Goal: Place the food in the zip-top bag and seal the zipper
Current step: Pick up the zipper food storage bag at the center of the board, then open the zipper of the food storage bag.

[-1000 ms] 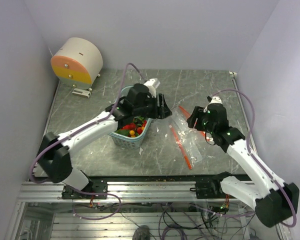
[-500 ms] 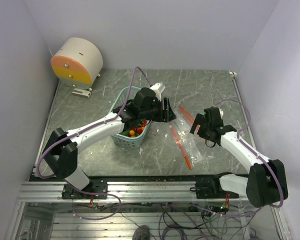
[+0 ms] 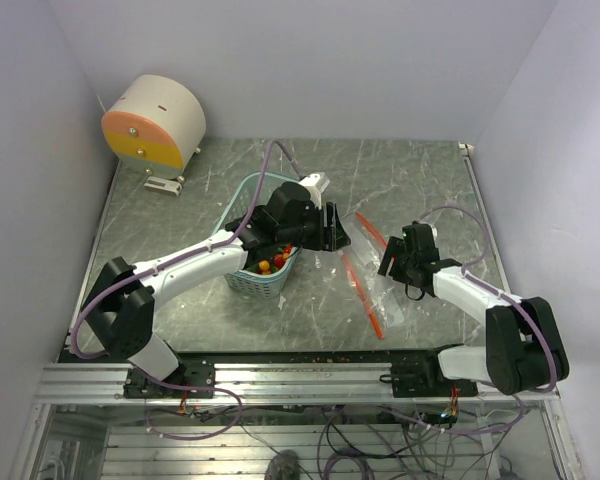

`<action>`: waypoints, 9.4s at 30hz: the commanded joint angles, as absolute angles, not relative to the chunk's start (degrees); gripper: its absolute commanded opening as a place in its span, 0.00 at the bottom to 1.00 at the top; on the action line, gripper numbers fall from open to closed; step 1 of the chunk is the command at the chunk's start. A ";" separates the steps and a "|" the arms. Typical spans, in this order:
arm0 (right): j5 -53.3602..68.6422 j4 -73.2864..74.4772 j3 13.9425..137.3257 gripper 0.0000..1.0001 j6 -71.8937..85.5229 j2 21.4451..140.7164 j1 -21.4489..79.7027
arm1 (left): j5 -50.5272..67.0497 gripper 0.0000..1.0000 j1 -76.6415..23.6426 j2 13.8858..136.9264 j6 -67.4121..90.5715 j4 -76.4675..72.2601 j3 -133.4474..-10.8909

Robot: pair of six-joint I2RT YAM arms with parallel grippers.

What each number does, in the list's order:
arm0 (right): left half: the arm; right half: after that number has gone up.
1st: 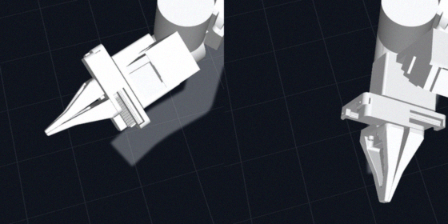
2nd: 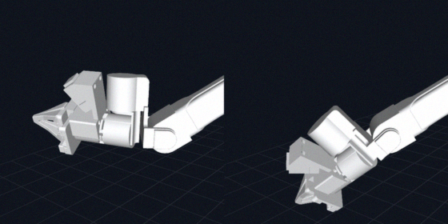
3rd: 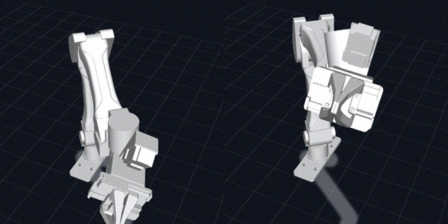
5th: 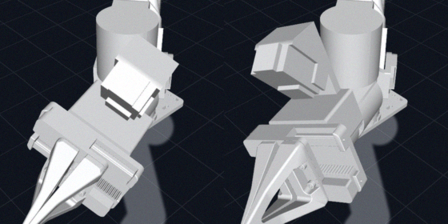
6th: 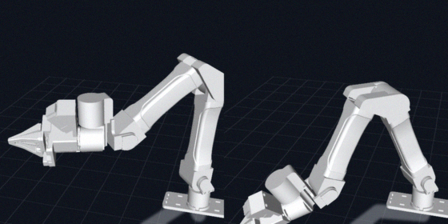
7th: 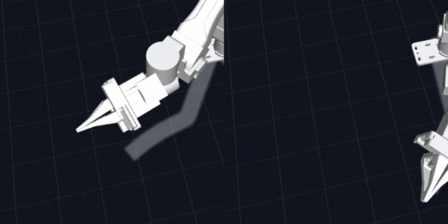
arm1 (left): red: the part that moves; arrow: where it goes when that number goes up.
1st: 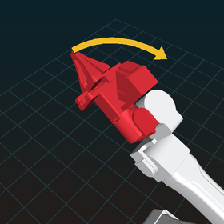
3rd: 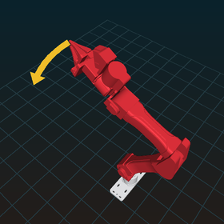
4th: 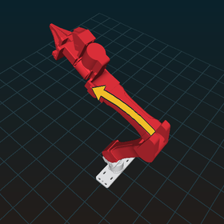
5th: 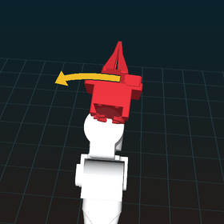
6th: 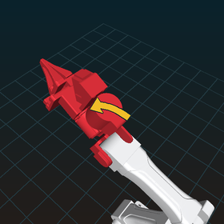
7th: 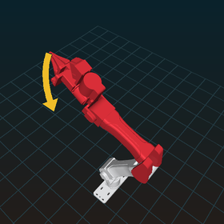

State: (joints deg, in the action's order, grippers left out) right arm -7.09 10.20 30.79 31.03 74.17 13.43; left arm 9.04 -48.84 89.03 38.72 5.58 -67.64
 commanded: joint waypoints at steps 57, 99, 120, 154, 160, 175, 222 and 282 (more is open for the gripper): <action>-27.36 17.80 39.64 0.00 26.20 42.29 36.69 | 5.21 0.79 -50.36 102.15 50.59 1.28 -85.21; -27.16 32.03 56.05 0.81 27.30 42.42 37.98 | 12.75 0.07 -49.22 96.78 29.51 -9.80 -72.70; -16.51 27.06 50.65 0.28 24.46 44.76 38.01 | 24.06 0.07 -49.23 85.01 30.91 -17.11 -63.25; -36.78 27.92 50.38 0.00 32.13 45.70 38.11 | 1.05 0.78 -49.23 82.89 33.47 8.55 -72.09; -35.26 25.25 51.16 0.00 30.28 47.68 38.05 | 8.37 0.99 -49.42 82.52 37.87 -0.70 -70.67; -33.81 24.24 50.29 0.00 29.45 49.28 38.24 | 11.62 0.92 -51.56 93.46 41.87 -4.30 -80.53; -59.01 53.07 60.38 0.00 46.81 53.68 38.77 | -39.60 0.07 -57.78 86.34 23.20 28.78 -83.56; -7.86 17.16 58.37 0.62 19.25 53.89 41.54 | -29.02 0.07 -57.79 80.84 23.60 24.55 -80.85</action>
